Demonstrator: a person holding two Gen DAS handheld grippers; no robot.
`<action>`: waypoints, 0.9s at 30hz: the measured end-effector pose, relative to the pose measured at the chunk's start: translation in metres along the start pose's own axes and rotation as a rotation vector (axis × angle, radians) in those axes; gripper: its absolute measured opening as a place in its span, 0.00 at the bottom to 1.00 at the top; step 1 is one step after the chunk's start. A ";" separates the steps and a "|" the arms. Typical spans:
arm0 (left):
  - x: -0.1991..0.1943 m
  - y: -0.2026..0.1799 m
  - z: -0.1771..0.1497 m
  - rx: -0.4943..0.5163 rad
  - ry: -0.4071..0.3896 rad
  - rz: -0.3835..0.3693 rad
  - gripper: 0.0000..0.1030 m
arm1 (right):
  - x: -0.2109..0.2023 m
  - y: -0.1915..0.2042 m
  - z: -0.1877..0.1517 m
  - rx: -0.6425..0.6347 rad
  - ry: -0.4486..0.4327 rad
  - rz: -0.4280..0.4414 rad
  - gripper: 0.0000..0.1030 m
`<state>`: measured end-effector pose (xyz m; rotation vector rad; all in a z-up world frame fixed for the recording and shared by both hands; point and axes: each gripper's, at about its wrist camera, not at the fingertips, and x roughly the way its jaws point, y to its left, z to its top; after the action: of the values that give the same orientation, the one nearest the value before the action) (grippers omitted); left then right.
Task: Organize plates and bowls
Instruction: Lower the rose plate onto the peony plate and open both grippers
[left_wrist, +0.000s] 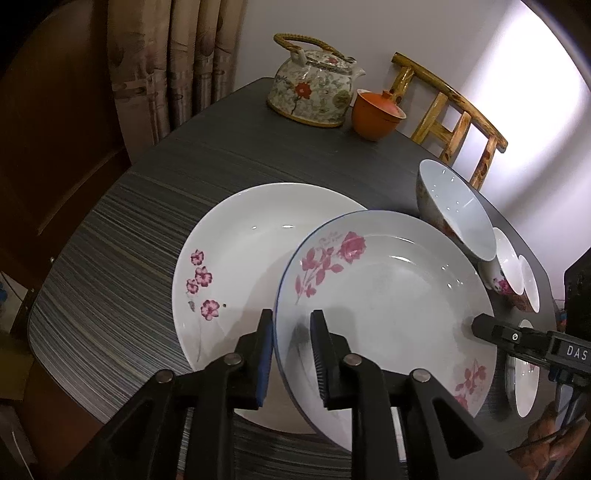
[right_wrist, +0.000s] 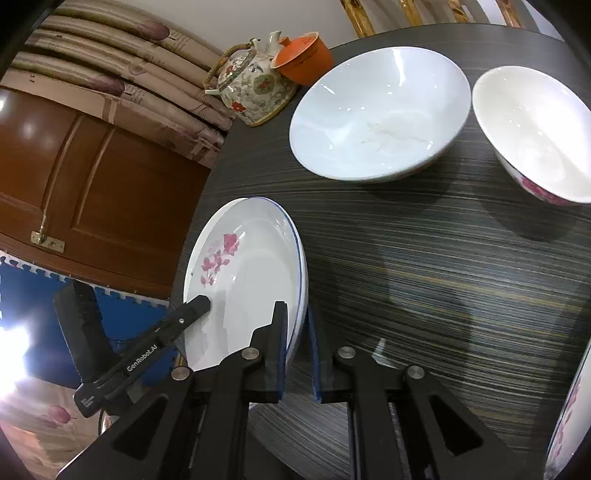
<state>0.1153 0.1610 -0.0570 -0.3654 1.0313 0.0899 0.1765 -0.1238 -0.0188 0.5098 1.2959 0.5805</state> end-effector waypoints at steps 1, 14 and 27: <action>0.000 0.001 0.000 -0.005 0.001 -0.006 0.24 | 0.000 0.002 0.000 -0.001 0.000 -0.001 0.12; -0.023 0.015 0.010 -0.050 -0.078 0.070 0.41 | 0.005 0.018 0.003 -0.016 0.007 -0.004 0.16; -0.024 0.004 0.011 0.024 -0.080 0.092 0.41 | 0.024 0.036 0.000 -0.024 0.030 -0.017 0.14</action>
<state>0.1108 0.1710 -0.0325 -0.2903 0.9695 0.1732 0.1765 -0.0812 -0.0136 0.4708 1.3189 0.5908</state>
